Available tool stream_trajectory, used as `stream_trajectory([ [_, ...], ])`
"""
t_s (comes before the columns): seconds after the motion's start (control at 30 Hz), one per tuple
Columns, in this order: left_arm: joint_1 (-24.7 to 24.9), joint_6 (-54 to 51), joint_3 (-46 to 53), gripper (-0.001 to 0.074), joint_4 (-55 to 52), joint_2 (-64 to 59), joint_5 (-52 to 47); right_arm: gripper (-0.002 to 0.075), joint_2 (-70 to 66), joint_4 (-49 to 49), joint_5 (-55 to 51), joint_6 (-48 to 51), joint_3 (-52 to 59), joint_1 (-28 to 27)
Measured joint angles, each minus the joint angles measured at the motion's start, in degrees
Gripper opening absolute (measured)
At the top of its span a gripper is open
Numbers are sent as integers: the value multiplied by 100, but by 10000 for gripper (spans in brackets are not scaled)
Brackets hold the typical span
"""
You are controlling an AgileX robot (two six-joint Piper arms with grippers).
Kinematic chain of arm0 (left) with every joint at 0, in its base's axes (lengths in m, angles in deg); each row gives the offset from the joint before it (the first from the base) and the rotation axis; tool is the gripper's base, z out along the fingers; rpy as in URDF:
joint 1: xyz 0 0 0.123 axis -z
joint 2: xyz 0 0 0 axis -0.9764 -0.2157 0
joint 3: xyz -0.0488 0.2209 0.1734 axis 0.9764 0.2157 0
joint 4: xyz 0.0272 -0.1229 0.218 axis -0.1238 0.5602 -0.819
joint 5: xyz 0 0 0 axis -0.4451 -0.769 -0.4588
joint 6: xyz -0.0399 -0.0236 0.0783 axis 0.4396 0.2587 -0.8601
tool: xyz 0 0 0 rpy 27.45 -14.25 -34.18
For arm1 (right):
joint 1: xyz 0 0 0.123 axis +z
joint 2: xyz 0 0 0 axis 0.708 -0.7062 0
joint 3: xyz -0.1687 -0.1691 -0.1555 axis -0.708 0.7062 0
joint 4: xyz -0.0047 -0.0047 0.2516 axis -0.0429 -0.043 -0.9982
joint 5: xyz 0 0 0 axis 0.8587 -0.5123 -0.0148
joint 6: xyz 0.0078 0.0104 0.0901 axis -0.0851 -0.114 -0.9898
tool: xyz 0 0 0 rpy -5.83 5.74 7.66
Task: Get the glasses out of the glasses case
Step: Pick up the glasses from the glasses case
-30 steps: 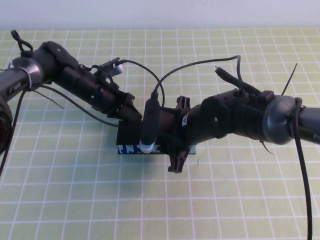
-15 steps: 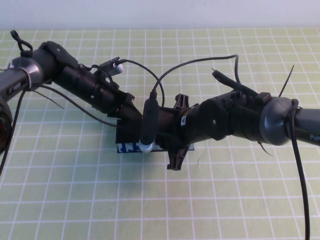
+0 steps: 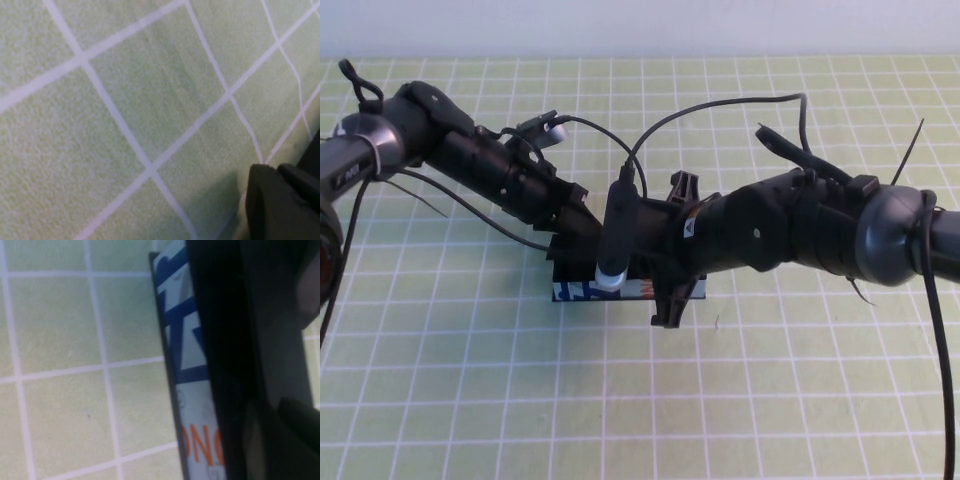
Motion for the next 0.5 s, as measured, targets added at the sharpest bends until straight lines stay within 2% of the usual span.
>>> stream_trajectory([
  [0.17, -124, 0, 0, -4, -25, 313, -136, 0, 82, -64, 58, 0, 0, 0],
  [0.37, -463, -49, 0, -4, -209, 1298, -159, -1, 82, -137, 62, -12, 0, 0],
  [0.5, -505, -223, 121, -4, -410, 1933, -183, -1, 82, -201, 62, -22, 0, 0],
])
